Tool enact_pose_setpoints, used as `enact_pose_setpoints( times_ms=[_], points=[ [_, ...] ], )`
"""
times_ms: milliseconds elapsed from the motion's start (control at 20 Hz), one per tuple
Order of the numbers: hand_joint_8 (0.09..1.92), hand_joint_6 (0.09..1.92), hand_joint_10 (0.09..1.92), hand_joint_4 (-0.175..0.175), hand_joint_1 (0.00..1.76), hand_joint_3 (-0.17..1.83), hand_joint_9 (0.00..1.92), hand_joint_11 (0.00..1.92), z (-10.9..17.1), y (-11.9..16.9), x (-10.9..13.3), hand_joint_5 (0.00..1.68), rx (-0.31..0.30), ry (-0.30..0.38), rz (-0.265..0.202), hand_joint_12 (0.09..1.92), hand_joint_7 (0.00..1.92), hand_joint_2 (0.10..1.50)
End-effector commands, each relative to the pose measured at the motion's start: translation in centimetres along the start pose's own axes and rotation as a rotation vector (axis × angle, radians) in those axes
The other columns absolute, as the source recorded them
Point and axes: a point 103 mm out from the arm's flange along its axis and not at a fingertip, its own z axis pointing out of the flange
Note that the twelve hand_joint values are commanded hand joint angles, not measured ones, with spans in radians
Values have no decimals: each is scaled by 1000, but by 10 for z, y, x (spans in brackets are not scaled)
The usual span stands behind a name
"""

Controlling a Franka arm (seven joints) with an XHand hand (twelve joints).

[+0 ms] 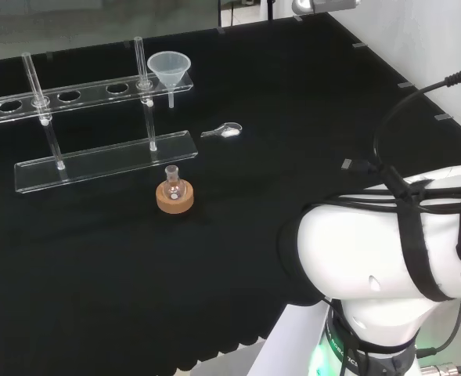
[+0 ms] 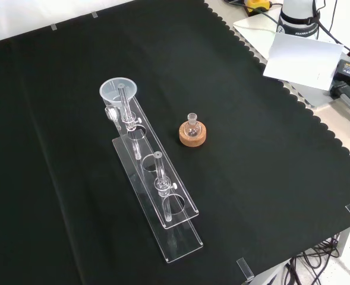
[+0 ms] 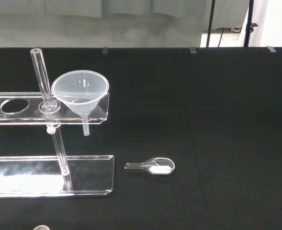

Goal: Pick up the funnel from the transparent funnel stand.

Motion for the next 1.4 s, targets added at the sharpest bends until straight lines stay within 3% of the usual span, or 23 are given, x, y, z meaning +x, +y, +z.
enact_pose_setpoints(
  times_ms=[50, 350, 800, 1150, 1400],
  points=[
    [295, 87, 597, 22, 86, 2, 166, 159, -2, 0, -1, 171, -11, -15, 6, 1339, 14, 1272],
    [228, 87, 594, 31, 0, 33, 121, 110, -7, -1, 2, 145, -21, -83, 20, 1350, 0, 1336],
    [228, 87, 600, 31, 0, 34, 118, 107, -6, 5, 10, 148, -6, -110, 58, 1353, 0, 1337],
    [228, 87, 605, 30, 0, 35, 118, 105, 15, 34, 19, 149, 29, -100, 59, 1355, 0, 1337],
    [229, 87, 608, 29, 0, 35, 118, 105, 34, 67, 17, 151, 58, -87, 36, 1357, 0, 1338]
  ],
)
